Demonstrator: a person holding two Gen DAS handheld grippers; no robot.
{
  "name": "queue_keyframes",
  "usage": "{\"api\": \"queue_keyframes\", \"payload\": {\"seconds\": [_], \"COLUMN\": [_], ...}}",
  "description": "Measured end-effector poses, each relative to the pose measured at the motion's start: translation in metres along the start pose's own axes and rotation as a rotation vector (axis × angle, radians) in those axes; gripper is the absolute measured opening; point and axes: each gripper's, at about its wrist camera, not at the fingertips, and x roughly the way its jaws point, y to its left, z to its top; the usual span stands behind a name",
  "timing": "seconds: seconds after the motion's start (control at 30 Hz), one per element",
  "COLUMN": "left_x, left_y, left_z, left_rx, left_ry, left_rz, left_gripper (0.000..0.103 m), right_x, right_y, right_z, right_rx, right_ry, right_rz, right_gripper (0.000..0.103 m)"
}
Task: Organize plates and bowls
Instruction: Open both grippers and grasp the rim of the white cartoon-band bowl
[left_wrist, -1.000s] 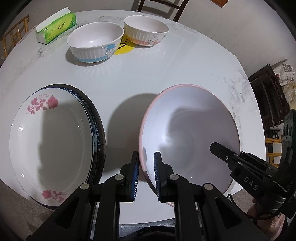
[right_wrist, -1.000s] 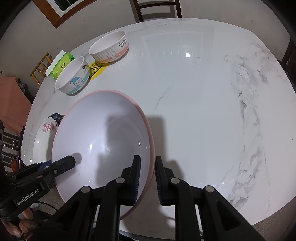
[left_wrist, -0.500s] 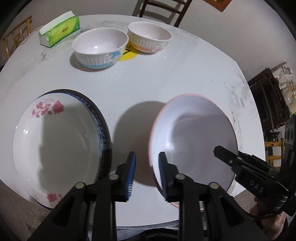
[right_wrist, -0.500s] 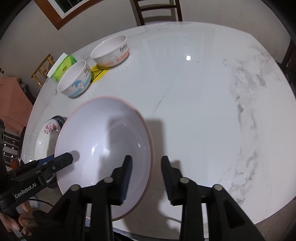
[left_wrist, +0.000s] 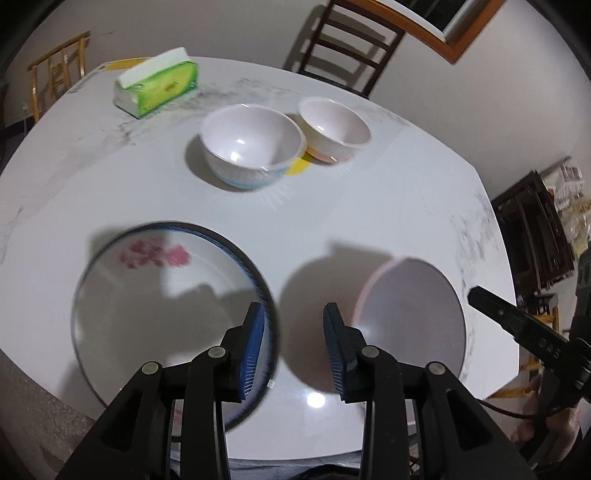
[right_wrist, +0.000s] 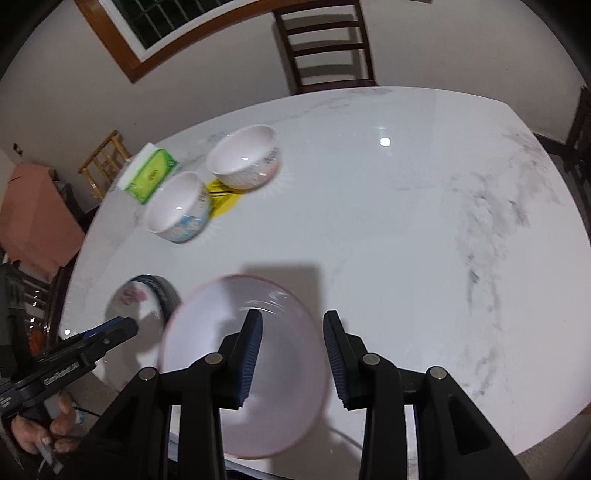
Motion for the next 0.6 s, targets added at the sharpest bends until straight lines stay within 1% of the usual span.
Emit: {"api": "queue_keyframes", "payload": {"seconds": [0.17,0.33,0.47,0.6], "left_x": [-0.009,-0.013,-0.008,0.001], "left_y": [0.027,0.05,0.063,0.069], "left_z": [0.02,0.041,0.06,0.077], "left_rx": [-0.057,-0.101,-0.134,-0.154], "left_ry": [-0.045,-0.075,-0.086,-0.077], "left_rz": [0.05,0.098,0.116,0.108], "left_gripper": [0.03,0.03,0.03,0.03], "right_x": [0.007,0.025,0.042,0.065], "right_y": [0.029,0.056,0.075,0.088], "right_z": [0.017,0.039,0.056,0.074], "right_rx": [-0.053,-0.093,-0.124,-0.129], "right_ry": [0.005,0.032,0.054,0.084], "right_rz": [0.062,0.1,0.105,0.11], "right_gripper": [0.035,0.035,0.035,0.035]}}
